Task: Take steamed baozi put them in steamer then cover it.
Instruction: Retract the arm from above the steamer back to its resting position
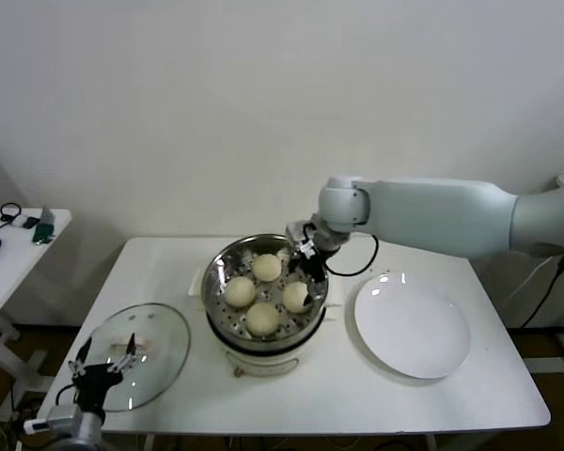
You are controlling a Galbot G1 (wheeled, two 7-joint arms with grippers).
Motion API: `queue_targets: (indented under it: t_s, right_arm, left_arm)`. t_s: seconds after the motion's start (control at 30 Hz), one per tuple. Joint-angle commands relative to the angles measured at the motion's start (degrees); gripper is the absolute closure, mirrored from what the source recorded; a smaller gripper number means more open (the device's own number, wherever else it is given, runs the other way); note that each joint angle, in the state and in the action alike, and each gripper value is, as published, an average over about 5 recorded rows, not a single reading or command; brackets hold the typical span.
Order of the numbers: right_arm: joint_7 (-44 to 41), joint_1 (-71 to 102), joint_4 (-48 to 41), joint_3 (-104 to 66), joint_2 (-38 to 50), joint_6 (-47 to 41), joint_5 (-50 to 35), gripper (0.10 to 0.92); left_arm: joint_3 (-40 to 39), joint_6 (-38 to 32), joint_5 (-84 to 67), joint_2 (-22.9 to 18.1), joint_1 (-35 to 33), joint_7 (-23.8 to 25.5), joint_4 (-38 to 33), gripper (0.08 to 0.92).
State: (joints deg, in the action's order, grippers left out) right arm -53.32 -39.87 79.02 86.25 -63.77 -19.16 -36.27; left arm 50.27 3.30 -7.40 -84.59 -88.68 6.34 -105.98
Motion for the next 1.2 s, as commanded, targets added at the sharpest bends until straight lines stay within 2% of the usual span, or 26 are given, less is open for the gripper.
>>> queue_targets:
  t_s: [0.03, 0.13, 0.23, 0.33, 0.43, 0.63, 0.93, 1.07, 1.2]
  right_arm:
    - [-1.93, -7.36, -1.99, -1.68, 4.06, 0.48, -10.68, 0.202]
    - [3.75, -8.66, -2.80, -4.86, 6.39, -2.22, -19.04, 0.203]
    - [17.82, -4.92, -3.81, -13.05, 8.36, -4.95, -24.08, 0.203]
    - [30.69, 0.95, -5.91, -22.59, 9.91, -4.51, -23.05, 0.203]
    - [38.05, 6.57, -5.89, -29.46, 12.61, -3.46, -21.13, 0.203]
    - [51.90, 23.10, 2.02, -49.65, 21.46, -3.09, -20.85, 0.203]
    - [55.79, 59.43, 13.56, -79.85, 38.50, 5.81, -15.31, 0.203]
    - [54.64, 80.97, 17.01, -102.56, 40.05, 7.72, -15.38, 0.203]
    - [53.31, 100.32, 19.69, -122.01, 36.31, 9.74, -14.46, 0.203]
  left_arm:
    - [-0.20, 0.74, -0.26, -0.01, 0.04, -0.31, -0.55, 0.177]
    - [-0.43, 1.55, -0.70, 0.00, 0.18, -0.62, -1.02, 0.177]
    - [-0.54, 2.18, -1.16, 0.05, 0.52, -0.93, -1.35, 0.177]
    - [-0.67, 2.61, -1.14, 0.35, 0.99, -1.29, -1.41, 0.177]
    - [-0.76, 2.63, -0.81, 0.89, 1.46, -1.94, -1.37, 0.177]
    - [-0.58, 0.55, -0.81, 1.75, 3.29, -4.80, -0.55, 0.177]
    - [-0.07, -5.35, 3.51, 2.93, 6.31, -7.26, 0.73, 0.177]
    - [-0.16, -6.45, 4.18, 3.58, 7.48, -7.80, 0.45, 0.177]
    - [-0.28, -6.71, 5.11, 5.44, 7.37, -7.71, 0.67, 0.177]
